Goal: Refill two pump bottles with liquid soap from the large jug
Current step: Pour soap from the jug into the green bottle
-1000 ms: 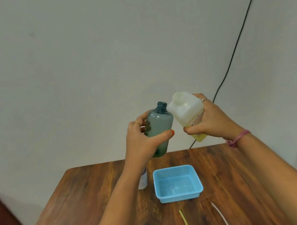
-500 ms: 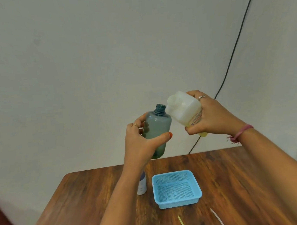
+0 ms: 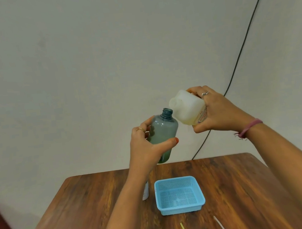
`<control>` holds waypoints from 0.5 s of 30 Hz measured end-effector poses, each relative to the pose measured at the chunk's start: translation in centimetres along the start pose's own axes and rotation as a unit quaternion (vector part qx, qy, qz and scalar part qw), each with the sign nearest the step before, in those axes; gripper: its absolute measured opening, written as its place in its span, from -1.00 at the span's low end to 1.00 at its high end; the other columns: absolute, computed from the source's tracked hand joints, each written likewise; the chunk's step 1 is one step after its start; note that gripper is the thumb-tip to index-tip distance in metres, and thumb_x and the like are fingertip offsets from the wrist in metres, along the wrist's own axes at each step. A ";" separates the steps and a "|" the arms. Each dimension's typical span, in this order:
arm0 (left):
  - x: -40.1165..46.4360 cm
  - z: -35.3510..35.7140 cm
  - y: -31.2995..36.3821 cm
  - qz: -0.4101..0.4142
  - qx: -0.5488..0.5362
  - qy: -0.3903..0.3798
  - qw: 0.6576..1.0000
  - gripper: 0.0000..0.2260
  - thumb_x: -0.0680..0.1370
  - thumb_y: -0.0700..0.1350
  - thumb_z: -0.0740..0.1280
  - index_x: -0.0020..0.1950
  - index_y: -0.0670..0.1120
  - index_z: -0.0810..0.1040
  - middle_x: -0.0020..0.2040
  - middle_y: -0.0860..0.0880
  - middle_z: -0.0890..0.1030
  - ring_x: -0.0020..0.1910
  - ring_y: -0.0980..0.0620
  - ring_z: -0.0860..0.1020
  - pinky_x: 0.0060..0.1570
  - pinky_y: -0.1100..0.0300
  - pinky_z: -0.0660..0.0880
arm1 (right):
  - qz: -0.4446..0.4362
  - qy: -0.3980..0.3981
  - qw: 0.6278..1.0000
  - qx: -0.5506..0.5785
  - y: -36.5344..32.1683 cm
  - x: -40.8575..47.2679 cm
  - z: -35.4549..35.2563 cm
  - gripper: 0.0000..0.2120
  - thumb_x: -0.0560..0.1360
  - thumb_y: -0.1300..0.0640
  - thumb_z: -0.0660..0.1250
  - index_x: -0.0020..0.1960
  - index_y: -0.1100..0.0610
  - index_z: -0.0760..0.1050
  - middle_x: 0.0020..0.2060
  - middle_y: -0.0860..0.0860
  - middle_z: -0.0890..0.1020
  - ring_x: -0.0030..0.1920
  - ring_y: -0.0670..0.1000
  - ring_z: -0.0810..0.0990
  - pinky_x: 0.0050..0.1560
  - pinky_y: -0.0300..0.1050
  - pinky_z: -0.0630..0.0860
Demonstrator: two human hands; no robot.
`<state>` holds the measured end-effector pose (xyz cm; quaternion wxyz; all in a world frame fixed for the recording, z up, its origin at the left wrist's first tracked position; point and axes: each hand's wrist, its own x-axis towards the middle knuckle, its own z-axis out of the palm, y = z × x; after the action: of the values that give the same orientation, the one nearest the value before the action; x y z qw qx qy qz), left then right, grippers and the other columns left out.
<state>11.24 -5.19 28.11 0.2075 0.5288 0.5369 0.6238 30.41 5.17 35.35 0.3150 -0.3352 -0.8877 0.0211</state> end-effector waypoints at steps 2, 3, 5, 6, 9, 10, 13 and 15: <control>0.0 0.0 0.1 0.001 -0.001 0.000 1.000 -0.31 0.25 -0.08 0.63 0.26 0.21 0.37 0.21 0.04 0.42 0.11 0.16 0.46 -0.12 0.35 0.53 | -0.004 0.003 1.000 -0.007 0.0 0.1 -0.1 -0.10 0.13 0.12 0.59 0.38 0.00 0.26 0.10 -0.05 0.37 0.03 -0.05 0.43 -0.18 -0.43 0.34; -0.1 0.1 0.1 0.001 -0.002 0.000 1.000 -0.31 0.25 -0.08 0.63 0.26 0.21 0.37 0.22 0.04 0.43 0.12 0.16 0.46 -0.09 0.33 0.53 | -0.005 0.002 1.000 -0.010 0.0 0.1 -0.2 -0.10 0.13 0.12 0.59 0.39 0.00 0.25 0.11 -0.05 0.37 0.03 -0.05 0.43 -0.17 -0.43 0.33; -0.1 0.1 0.1 0.002 0.000 0.000 1.000 -0.30 0.25 -0.08 0.63 0.26 0.21 0.37 0.21 0.04 0.42 0.12 0.16 0.46 -0.05 0.30 0.54 | -0.008 -0.001 1.000 -0.017 0.1 0.2 -0.1 -0.09 0.14 0.11 0.59 0.39 0.00 0.25 0.11 -0.05 0.36 0.05 -0.04 0.42 -0.15 -0.43 0.33; -0.2 0.1 0.0 0.002 0.001 -0.001 1.000 -0.30 0.25 -0.08 0.63 0.26 0.22 0.36 0.21 0.04 0.42 0.12 0.16 0.46 -0.05 0.30 0.54 | -0.009 -0.002 1.000 -0.020 0.1 0.2 -0.1 -0.09 0.13 0.10 0.59 0.39 0.00 0.24 0.12 -0.05 0.36 0.06 -0.03 0.42 -0.14 -0.42 0.33; -0.3 0.1 -0.1 0.001 0.005 -0.002 1.000 -0.30 0.26 -0.09 0.63 0.29 0.20 0.37 0.20 0.05 0.41 0.14 0.12 0.46 -0.03 0.30 0.53 | -0.010 0.000 1.000 -0.025 0.1 0.3 -0.1 -0.08 0.13 0.10 0.59 0.40 -0.02 0.24 0.12 -0.05 0.36 0.08 -0.01 0.41 -0.08 -0.36 0.37; -0.3 0.1 -0.1 0.001 0.006 -0.004 1.000 -0.29 0.26 -0.09 0.62 0.31 0.18 0.38 0.20 0.05 0.41 0.15 0.12 0.45 -0.04 0.31 0.52 | -0.011 0.000 1.000 -0.027 0.1 0.3 -0.1 -0.08 0.13 0.10 0.59 0.40 -0.02 0.24 0.12 -0.06 0.36 0.09 0.00 0.41 -0.05 -0.31 0.40; -0.5 0.0 -0.2 0.002 0.007 -0.006 1.000 -0.27 0.26 -0.09 0.62 0.35 0.13 0.39 0.21 0.04 0.42 0.14 0.13 0.46 -0.08 0.36 0.51 | -0.013 0.001 0.999 -0.035 0.1 0.3 -0.1 -0.08 0.12 0.09 0.58 0.40 -0.03 0.24 0.14 -0.06 0.35 0.11 0.02 0.41 0.02 -0.16 0.47; -0.4 0.0 -0.3 0.003 0.009 -0.006 1.000 -0.27 0.26 -0.08 0.62 0.36 0.11 0.39 0.22 0.04 0.42 0.12 0.17 0.46 -0.13 0.40 0.51 | -0.015 0.002 0.999 -0.041 0.0 0.3 -0.2 -0.08 0.12 0.09 0.58 0.39 -0.03 0.24 0.13 -0.07 0.34 0.12 0.03 0.41 0.04 -0.10 0.50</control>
<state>11.35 -5.45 27.69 0.2044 0.5356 0.5398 0.6164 30.40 5.33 35.66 0.3033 -0.3344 -0.8921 -0.0205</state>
